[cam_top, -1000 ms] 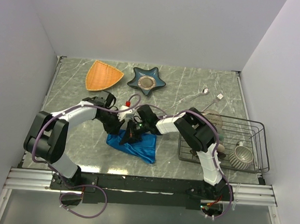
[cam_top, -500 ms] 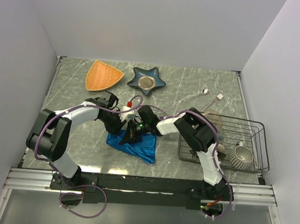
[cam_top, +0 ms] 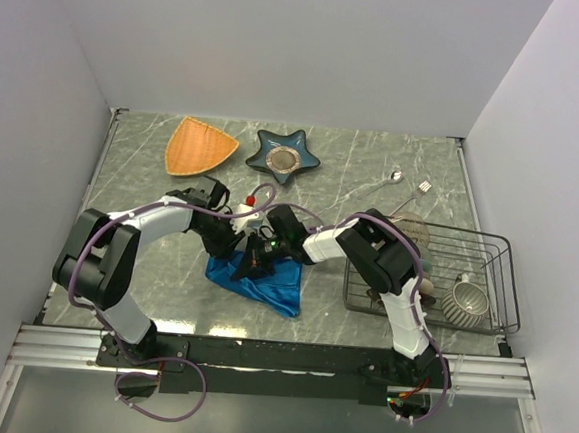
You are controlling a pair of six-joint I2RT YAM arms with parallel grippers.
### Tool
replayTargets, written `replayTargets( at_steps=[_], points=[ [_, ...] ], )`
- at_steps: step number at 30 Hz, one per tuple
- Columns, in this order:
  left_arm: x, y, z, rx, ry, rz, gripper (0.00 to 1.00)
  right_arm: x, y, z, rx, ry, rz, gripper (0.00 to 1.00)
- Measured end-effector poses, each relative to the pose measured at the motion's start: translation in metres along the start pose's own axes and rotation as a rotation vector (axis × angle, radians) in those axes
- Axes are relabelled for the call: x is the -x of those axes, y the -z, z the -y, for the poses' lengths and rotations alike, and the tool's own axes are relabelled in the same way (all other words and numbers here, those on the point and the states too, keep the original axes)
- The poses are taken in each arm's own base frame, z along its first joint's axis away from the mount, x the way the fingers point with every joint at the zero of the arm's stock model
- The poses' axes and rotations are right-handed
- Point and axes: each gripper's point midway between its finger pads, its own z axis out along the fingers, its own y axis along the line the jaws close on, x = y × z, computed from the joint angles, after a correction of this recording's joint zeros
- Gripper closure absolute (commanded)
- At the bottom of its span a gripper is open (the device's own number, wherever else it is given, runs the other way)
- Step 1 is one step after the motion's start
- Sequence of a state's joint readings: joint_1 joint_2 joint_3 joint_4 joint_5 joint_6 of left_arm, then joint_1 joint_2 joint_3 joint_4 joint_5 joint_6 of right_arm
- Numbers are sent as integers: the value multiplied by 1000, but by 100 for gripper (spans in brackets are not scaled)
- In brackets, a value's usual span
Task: Fold the napkin into a case and place the utensils inside
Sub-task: Stuff the top corner of the smaller-rectangle-folded napkin into the folded napkin.
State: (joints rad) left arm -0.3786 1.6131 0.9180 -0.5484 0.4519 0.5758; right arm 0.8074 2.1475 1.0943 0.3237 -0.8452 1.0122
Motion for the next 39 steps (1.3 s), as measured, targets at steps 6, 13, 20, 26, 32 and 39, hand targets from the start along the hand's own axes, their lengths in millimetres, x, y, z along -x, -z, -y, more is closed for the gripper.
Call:
replayTargets(
  at_steps=[6,13,20,26,32,39],
  points=[
    [0,-2,-1,8,17,-2,70,-1,0,1,-6,-3,3,100],
    [2,-3,-6,37,33,1,84,-1,0,1,-12,-5,5,100],
    [1,-3,-7,42,23,0,97,-1,0,1,-16,-6,4,100],
    [1,2,-2,32,7,9,94,-2,2,1,-35,-15,-4,100],
    [3,4,-1,33,2,19,76,-3,2,1,-35,-16,-4,100],
    [9,-1,4,34,4,20,70,-3,1,1,-30,-17,-1,100]
  ],
)
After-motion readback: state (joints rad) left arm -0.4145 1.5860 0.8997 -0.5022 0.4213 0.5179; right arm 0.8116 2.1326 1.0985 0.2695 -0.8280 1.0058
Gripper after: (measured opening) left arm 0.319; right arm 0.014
